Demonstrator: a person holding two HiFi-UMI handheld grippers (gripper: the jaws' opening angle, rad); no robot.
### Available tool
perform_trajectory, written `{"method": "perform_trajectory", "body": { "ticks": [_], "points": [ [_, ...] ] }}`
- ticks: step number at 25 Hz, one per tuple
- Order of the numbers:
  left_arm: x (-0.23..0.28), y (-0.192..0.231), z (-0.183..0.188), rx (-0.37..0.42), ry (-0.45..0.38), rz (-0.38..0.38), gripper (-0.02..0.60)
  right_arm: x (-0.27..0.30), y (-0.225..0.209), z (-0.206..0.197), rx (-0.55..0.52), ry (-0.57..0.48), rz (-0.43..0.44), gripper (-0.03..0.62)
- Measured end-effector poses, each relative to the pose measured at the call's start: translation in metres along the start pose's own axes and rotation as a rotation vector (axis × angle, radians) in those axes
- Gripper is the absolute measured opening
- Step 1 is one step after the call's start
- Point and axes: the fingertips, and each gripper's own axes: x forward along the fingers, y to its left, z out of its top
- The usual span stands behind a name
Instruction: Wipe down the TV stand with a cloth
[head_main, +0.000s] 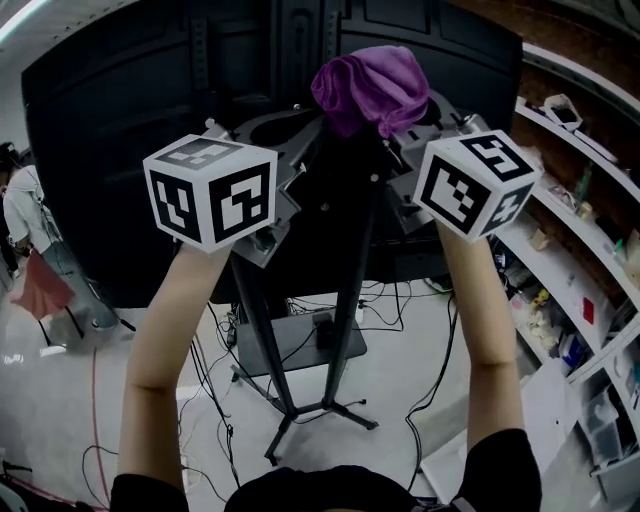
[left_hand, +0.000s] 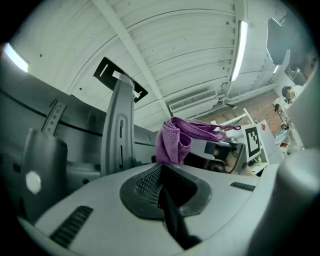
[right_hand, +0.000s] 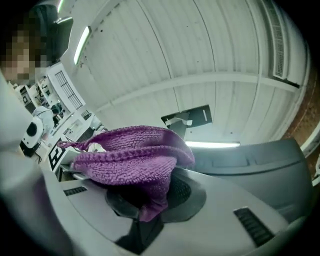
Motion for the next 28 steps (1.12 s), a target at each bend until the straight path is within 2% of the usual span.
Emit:
{"method": "perform_trajectory", "body": {
  "ticks": [4,7,11,15,18,23,26,28],
  "points": [
    [0.001,0.028,0.063,0.052,-0.058,0.000,0.006,0.048,-0.005,0.046,-0.110,-0.010,0.014,0.064],
    [0.015,0.044,0.103,0.095,-0.061,-0.008,0.006,0.078,-0.019,0.077,-0.192,0.004,0.002,0.064],
    [0.028,0.074,0.146,0.138,-0.053,0.019,0.006,0.121,-0.038,0.111,-0.260,0.031,-0.027,0.064],
    [0.046,0.105,0.197,0.150,-0.086,0.038,0.006,0.157,-0.068,0.153,-0.331,-0.030,-0.102,0.064],
    [0.057,0.118,0.231,0.183,-0.103,0.072,0.006,0.175,-0.079,0.175,-0.355,-0.060,-0.124,0.064],
    [0.062,0.132,0.264,0.227,-0.134,0.125,0.006,0.191,-0.091,0.199,-0.351,-0.085,-0.149,0.064],
    [0.061,0.139,0.264,0.282,-0.146,0.185,0.006,0.194,-0.087,0.198,-0.411,-0.082,-0.183,0.064],
    [0.061,0.140,0.256,0.278,-0.143,0.201,0.006,0.192,-0.082,0.194,-0.451,-0.078,-0.201,0.064]
  ]
}}
